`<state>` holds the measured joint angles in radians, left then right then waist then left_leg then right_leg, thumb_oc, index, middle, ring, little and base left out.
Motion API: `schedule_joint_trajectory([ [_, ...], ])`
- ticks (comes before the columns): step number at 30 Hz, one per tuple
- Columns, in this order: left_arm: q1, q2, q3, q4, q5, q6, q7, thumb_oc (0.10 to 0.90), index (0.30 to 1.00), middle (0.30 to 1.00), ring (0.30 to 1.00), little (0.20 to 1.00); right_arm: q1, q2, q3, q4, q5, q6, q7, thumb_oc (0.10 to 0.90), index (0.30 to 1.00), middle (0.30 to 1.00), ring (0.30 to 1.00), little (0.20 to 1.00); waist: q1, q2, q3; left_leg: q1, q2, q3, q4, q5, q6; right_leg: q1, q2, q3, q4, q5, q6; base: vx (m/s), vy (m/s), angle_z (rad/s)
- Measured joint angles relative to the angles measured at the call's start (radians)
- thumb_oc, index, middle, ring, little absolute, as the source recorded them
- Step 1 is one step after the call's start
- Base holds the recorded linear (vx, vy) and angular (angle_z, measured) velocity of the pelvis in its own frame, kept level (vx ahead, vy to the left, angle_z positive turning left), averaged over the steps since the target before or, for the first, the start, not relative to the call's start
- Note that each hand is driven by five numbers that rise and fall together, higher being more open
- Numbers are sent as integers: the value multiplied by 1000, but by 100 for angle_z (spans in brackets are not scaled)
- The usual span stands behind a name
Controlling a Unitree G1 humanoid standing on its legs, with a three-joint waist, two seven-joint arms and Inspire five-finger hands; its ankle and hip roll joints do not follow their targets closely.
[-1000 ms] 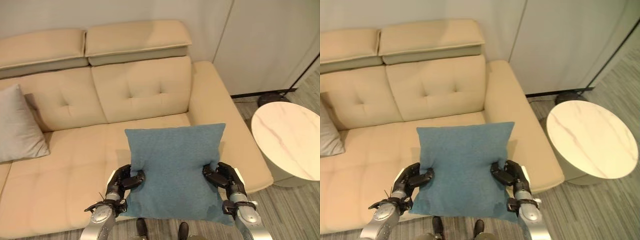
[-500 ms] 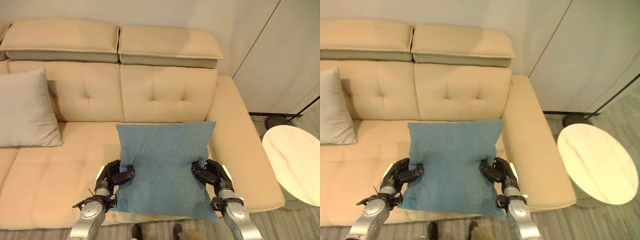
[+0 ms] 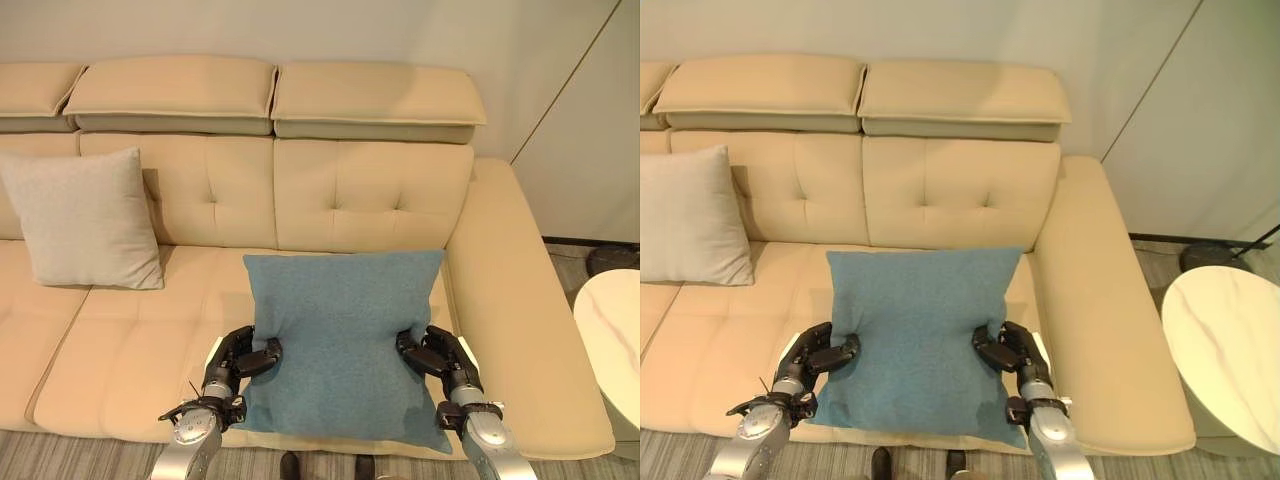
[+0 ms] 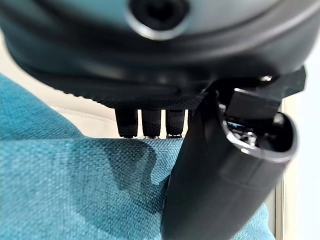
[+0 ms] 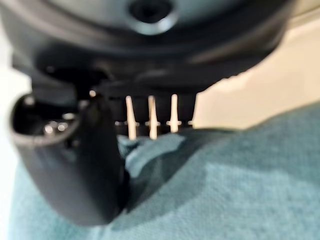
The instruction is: Pick up all the scattered cushions and arrange them neatly on the sofa.
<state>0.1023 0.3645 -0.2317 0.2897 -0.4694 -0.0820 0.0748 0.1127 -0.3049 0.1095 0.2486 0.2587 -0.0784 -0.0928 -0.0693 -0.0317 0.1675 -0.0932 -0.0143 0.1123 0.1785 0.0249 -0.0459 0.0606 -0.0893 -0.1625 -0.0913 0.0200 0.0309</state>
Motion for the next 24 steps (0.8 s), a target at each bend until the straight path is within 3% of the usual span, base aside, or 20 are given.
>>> schedule_joint_trajectory([
  [3,5,-11,-1,-3,0,0,-1,400,300,300,300,300,2,-10,-6,0,0,0,-2,400,300,300,300,300,-5,11,-6,30,17,6,-39,3,-3,5,16,8,0,0,-6,146,51,-13],
  [5,-3,-12,0,-17,0,0,0,400,300,300,300,300,1,-5,-11,0,1,0,-5,400,300,300,300,300,-13,-9,5,18,20,-11,-22,1,-3,2,19,21,0,1,-15,124,83,-20],
  [6,0,-12,-3,-28,1,0,0,400,300,300,300,300,-1,-6,-19,0,1,0,-12,400,300,300,300,300,3,-33,17,12,23,-12,-46,-24,13,-2,11,53,0,7,-24,112,68,-44],
  [8,3,-16,-26,-29,1,3,-1,400,300,300,300,300,3,-21,-26,-1,0,0,-15,400,300,300,300,300,-10,-12,9,41,52,-11,-164,8,10,1,33,57,1,6,-20,231,137,-38],
  [9,2,-24,-42,-32,1,3,-2,400,300,300,300,300,6,-38,-35,0,0,2,-22,400,300,300,300,300,-18,20,3,55,89,-15,-196,24,-7,3,60,59,0,-1,-10,254,169,-22],
  [11,4,-22,-47,-34,10,9,-5,400,300,300,300,300,31,-26,-54,-7,0,4,-23,400,300,300,300,300,-34,4,2,114,71,-10,-269,56,3,26,49,65,0,-6,4,131,128,-9],
  [16,5,14,-31,-74,32,14,-3,400,300,300,300,300,40,-21,-29,-24,-2,4,-22,400,300,300,300,300,-26,-6,0,127,37,3,-269,43,22,31,11,85,0,-3,30,68,88,-7],
  [19,4,24,9,-76,49,15,7,400,300,300,300,300,16,-16,1,-37,-18,4,-21,400,300,300,300,300,-2,-5,0,133,35,20,-269,38,29,27,9,108,0,-1,35,21,55,-15],
  [24,4,21,34,-106,75,14,48,400,300,300,300,300,-56,-9,10,-44,-58,4,-43,400,300,300,300,300,4,-8,-5,93,39,31,-270,38,30,-16,11,119,0,6,43,-13,35,-7],
])
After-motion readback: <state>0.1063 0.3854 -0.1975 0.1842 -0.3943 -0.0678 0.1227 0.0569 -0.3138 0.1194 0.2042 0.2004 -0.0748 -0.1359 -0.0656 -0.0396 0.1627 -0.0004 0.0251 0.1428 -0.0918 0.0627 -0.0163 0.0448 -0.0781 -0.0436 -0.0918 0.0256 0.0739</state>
